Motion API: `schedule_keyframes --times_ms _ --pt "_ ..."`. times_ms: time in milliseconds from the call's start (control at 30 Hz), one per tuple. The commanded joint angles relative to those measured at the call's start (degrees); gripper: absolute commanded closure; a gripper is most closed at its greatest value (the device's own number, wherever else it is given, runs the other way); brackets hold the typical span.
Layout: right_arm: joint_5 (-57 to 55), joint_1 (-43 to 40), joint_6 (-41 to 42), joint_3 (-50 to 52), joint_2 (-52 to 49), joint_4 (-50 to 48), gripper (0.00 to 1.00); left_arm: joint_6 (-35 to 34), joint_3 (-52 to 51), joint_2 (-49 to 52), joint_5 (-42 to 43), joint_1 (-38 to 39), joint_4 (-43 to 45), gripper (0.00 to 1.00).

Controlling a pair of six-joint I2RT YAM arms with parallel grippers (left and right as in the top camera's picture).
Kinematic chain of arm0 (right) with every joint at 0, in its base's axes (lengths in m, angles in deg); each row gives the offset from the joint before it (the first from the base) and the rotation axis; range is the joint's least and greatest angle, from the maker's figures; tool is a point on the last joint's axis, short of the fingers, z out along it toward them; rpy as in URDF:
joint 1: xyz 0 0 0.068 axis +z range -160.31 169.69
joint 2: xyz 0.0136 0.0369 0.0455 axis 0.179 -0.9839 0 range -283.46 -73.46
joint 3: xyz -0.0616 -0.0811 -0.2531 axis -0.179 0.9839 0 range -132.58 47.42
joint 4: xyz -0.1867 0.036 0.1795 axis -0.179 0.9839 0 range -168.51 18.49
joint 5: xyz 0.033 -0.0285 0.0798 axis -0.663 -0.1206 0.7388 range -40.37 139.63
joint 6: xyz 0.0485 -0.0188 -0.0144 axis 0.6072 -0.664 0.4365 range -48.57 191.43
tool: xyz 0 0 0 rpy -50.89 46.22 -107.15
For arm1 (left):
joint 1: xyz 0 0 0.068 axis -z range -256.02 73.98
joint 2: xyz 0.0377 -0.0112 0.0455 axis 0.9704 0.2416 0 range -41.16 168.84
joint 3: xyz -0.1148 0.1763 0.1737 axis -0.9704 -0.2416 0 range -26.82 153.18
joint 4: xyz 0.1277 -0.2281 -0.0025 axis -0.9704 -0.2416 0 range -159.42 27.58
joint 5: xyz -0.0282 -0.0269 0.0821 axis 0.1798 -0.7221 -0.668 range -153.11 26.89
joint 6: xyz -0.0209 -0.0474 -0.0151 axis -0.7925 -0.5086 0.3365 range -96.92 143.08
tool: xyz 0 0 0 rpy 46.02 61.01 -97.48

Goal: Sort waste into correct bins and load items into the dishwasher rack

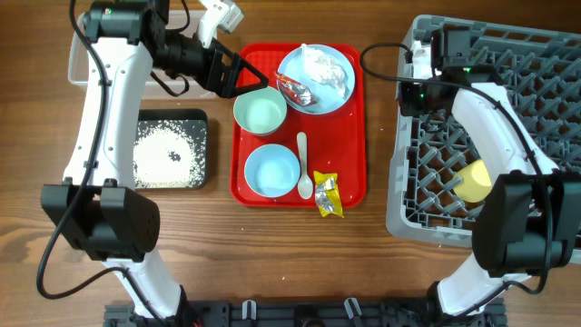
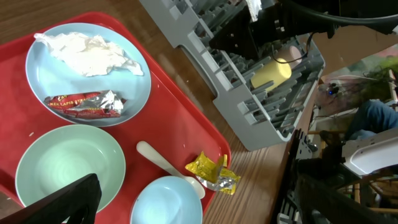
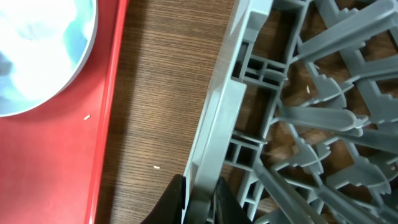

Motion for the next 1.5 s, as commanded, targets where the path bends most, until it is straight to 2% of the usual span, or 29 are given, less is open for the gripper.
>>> schedule_keyframes --times_ms 0,100,433,467,500,533,600,733,833,900,1067,1267,1333,1400,1467 --pt "1.53 -0.07 -11.43 0.09 -1.22 -3.85 0.96 -0.11 -0.15 0.48 0.11 -0.04 -0.02 0.0" --pt "1.53 -0.07 -14.01 0.09 -1.22 -4.33 0.96 -0.13 -0.15 0.48 0.11 -0.04 -0.02 0.0" --pt "1.29 -0.02 -15.43 0.09 -1.22 -6.34 0.96 -0.13 -0.15 0.48 0.11 -0.04 -0.02 0.0" --pt "1.29 -0.02 -14.62 0.09 -1.22 -6.45 0.91 -0.11 -0.15 0.48 0.11 -0.04 -0.02 0.0" --pt "0.79 -0.13 -11.74 0.09 -1.22 -6.8 0.37 -0.13 -0.15 0.48 0.11 -0.04 -0.02 0.0" --pt "-0.42 -0.48 -9.03 -0.26 -1.01 -6.38 0.12 -0.13 -0.15 0.48 0.11 -0.04 -0.02 0.0" --pt "-1.2 -0.57 -5.73 -2.47 0.74 -2.49 0.0 -0.13 -0.15 0.48 0.11 -0.04 -0.02 0.0" --pt "2.56 -0.44 -0.2 -11.69 10.43 7.17 0.0 -0.13 -0.15 0.48 0.11 -0.04 -0.02 0.0" --pt "20.22 0.26 3.98 -12.85 19.04 9.55 0.0 -0.11 -0.15 0.48 0.11 -0.04 -0.02 0.0" --pt "24.98 1.49 5.95 -12.76 19.67 12.22 0.0 -0.13 -0.15 0.48 0.15 -0.04 0.76 0.0" --pt "24.0 4.22 7.34 -10.99 18.64 16.2 0.0 -0.13 -0.15 0.48 0.57 -0.04 1.6 0.0" --pt "15.26 3.17 11.63 -11.08 19.63 16.72 0.0 -0.13 -0.15 0.48 0.61 0.07 1.46 0.0" --pt "12.39 -0.35 11.61 -11.08 21.81 17.79 0.0 -1.4 -0.15 0.48 2.03 0.7 2.21 0.0" --pt "10.51 -5.95 13.53 -11.08 24.44 18.03 0.0 -5.77 -0.15 0.48 -5.62 4.11 1.49 0.0" --pt "10.12 -12.94 17.11 -11.08 26.38 17.68 0.0 -5.79 -0.15 0.48 -11.8 9.11 0.98 0.0"
